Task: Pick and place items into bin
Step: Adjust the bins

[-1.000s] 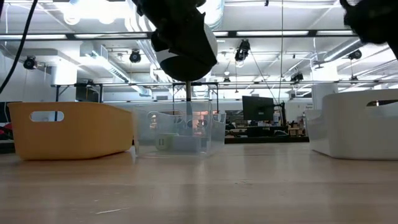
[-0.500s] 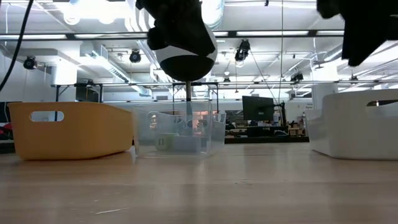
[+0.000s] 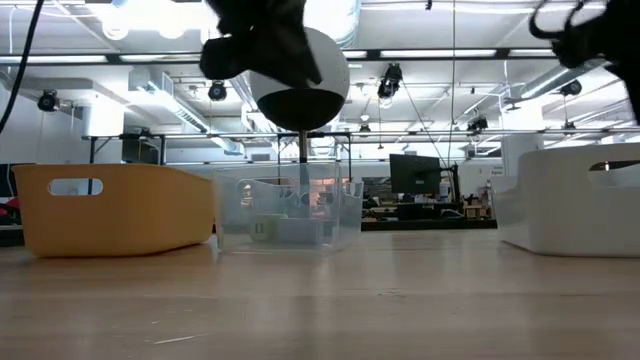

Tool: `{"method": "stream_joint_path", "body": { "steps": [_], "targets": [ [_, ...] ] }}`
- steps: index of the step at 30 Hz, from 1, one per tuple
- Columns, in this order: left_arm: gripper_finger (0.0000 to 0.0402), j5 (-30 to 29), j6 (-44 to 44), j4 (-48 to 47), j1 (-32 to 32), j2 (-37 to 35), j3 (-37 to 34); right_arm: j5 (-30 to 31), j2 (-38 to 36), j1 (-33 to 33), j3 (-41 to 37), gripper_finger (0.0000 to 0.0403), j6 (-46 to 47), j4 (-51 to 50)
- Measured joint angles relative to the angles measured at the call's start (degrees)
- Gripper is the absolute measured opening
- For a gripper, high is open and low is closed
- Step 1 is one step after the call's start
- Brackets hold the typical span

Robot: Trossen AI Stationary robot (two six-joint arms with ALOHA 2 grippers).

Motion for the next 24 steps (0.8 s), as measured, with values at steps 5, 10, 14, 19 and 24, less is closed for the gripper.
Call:
{"method": "stream_joint_path", "body": {
  "steps": [5,10,14,19,24],
  "targets": [
    [0.0070,-1.28,-1.93,-7.54,0.48,0.00,-0.01,-4.29,-3.48,-0.29,-8.34,0.0009,1.46,3.43],
    [0.0070,-0.52,0.38,-10.24,1.03,0.42,-0.22,-0.84,-0.68,-0.66,-6.99,0.0008,-0.99,7.28],
    [0.0070,-0.46,0.41,-10.10,1.46,0.42,-0.22,-2.99,3.16,-3.08,-7.05,0.0009,-5.39,9.75],
    [0.0070,-0.43,0.38,-9.99,1.51,0.42,-0.09,-5.86,10.32,-3.39,-7.44,0.0009,-13.64,10.13],
    [0.0070,-0.37,0.37,-10.01,1.50,0.42,-0.09,-5.86,16.77,-3.89,-7.11,0.0009,-19.92,11.52]
  ]
}}
